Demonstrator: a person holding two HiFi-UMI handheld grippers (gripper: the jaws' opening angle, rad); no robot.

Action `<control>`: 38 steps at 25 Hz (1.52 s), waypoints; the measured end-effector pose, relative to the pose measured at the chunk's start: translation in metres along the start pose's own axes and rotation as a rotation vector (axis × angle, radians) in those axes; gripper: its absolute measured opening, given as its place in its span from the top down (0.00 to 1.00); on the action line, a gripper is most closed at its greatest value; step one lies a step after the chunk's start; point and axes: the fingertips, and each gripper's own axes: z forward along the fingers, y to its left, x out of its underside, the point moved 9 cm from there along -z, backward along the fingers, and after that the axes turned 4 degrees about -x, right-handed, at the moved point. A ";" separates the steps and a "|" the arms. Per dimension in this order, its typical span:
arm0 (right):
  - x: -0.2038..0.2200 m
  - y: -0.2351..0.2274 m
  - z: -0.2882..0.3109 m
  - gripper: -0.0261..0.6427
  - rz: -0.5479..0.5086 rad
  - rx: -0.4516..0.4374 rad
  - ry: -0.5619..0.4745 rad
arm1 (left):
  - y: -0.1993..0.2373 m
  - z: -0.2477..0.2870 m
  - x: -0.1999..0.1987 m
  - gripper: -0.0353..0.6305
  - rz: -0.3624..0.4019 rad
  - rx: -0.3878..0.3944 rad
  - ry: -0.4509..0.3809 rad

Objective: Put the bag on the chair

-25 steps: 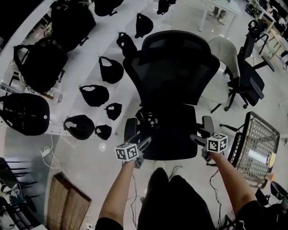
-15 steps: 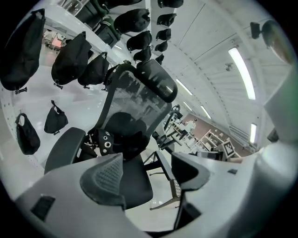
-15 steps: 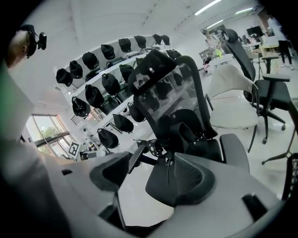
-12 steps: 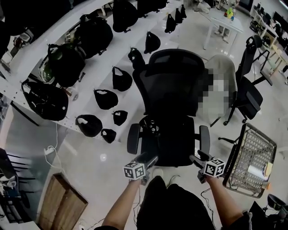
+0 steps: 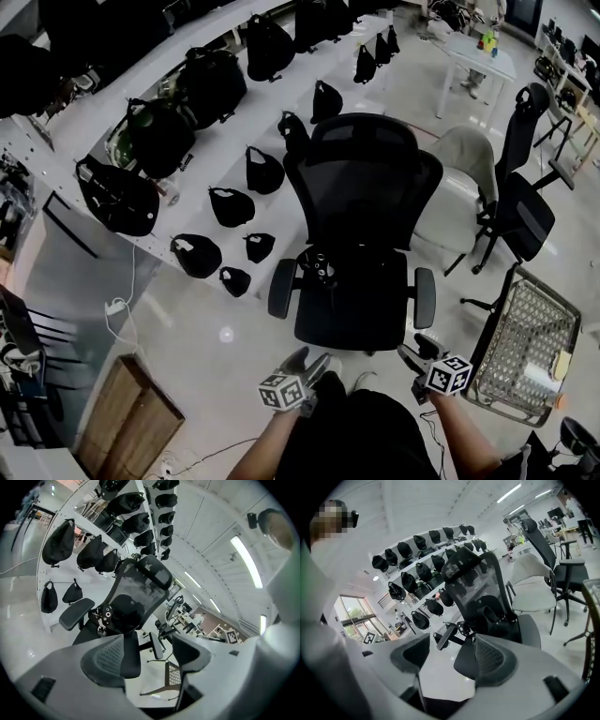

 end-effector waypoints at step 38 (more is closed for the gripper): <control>-0.101 0.151 -0.039 0.96 -0.365 0.144 -0.294 | -0.118 -0.084 -0.115 0.92 0.452 0.010 -0.311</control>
